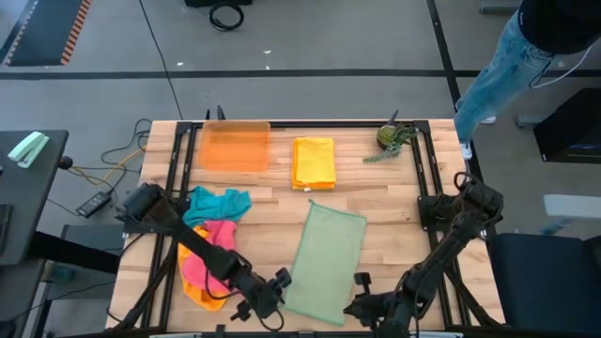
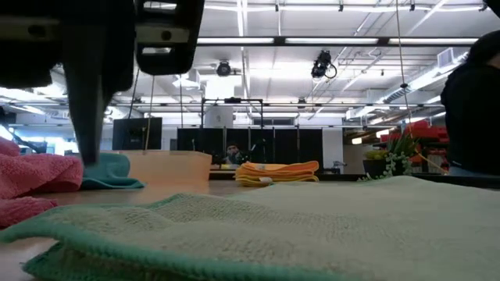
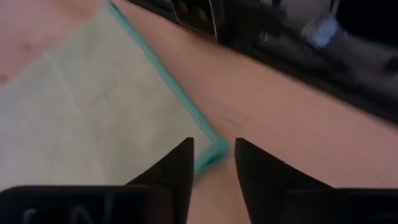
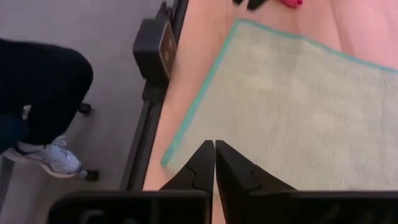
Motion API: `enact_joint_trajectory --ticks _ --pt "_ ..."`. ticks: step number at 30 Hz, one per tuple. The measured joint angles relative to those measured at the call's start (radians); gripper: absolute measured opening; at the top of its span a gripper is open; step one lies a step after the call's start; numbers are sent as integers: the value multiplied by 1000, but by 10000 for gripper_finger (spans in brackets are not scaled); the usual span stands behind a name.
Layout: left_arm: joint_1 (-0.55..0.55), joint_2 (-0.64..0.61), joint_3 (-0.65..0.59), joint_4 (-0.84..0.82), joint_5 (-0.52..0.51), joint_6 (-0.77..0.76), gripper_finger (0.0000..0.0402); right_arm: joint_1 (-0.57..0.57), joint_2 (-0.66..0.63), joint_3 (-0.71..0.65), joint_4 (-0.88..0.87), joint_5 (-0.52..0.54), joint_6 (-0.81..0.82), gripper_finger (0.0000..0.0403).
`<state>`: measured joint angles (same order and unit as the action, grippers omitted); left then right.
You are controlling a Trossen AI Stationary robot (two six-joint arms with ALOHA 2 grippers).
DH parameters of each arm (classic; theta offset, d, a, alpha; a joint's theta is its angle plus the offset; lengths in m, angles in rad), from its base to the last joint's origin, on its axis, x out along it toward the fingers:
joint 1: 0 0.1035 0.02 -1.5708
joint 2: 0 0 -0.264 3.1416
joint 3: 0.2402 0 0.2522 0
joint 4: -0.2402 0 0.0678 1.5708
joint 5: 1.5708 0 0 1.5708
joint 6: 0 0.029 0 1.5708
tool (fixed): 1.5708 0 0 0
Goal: Fold microfiber towels
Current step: Fold the light green towel
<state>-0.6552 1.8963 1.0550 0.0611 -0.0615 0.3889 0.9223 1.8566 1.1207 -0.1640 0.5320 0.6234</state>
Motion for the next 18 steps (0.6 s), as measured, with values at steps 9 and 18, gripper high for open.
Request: enact_joint_trajectory --ticks 9,18 --pt "2 16 0 3 -36 103 210 -17 -18 3 3 6 72 24" --pt "9 92 3 81 13 185 204 18 48 3 117 -17 -73 53"
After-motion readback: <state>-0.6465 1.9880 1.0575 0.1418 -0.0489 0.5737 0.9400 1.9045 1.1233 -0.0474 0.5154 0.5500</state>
